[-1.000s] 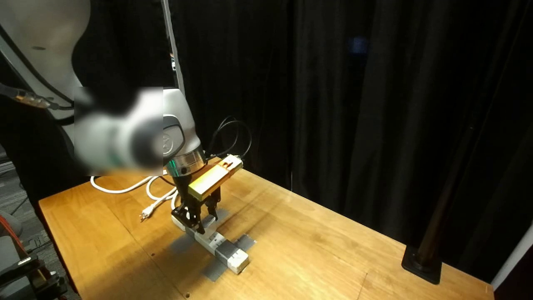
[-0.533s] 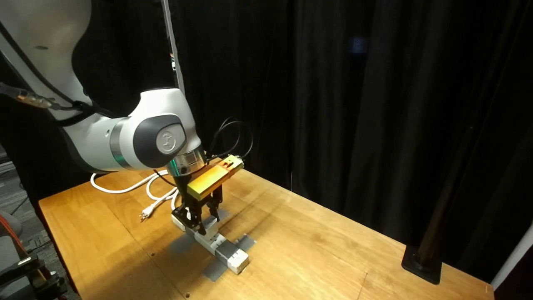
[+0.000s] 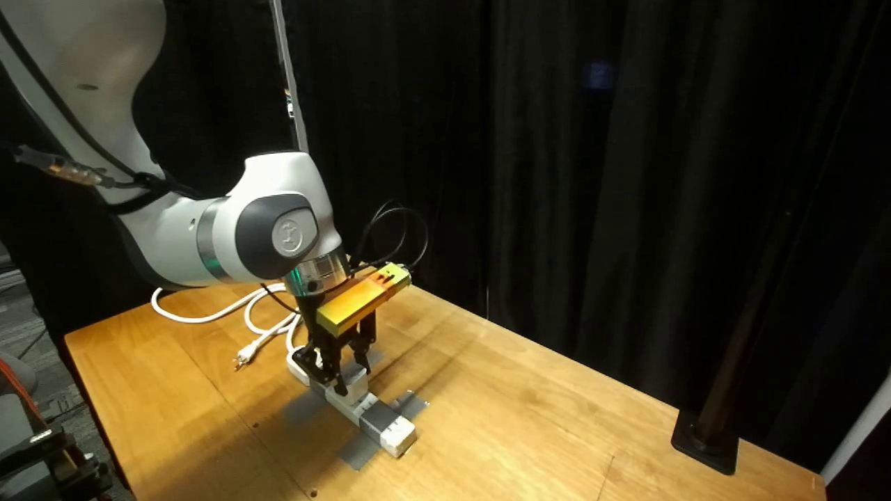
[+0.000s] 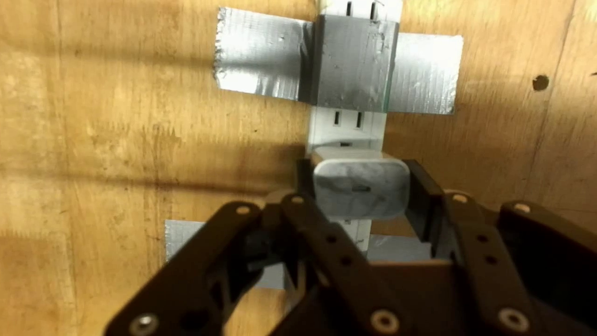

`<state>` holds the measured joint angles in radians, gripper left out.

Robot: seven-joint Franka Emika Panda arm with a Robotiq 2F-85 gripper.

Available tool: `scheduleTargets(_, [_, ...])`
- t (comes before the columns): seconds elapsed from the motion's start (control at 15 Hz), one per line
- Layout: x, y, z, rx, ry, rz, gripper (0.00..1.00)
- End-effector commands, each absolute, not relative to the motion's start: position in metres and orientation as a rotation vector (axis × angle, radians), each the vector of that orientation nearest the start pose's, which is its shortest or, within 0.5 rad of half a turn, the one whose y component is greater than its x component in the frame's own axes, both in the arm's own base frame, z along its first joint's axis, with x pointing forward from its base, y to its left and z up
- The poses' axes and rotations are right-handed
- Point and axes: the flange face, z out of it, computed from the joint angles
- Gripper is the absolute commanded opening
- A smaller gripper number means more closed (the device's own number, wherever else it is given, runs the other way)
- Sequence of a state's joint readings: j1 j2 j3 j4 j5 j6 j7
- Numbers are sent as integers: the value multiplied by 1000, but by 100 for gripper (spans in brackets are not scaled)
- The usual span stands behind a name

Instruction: Put the charging adapter on the extension cable

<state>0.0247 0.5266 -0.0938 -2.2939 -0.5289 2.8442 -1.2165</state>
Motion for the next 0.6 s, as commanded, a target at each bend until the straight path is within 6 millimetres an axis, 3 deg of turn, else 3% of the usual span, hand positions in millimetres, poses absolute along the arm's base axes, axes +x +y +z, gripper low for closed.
scheduleTargets(0.0, [525,-9,114,1999,2182,-202,23])
scheduleTargets(0.27, [525,-9,103,2019,2196,-242,23])
scheduleTargets(0.53, [524,-15,76,2054,2155,-284,23])
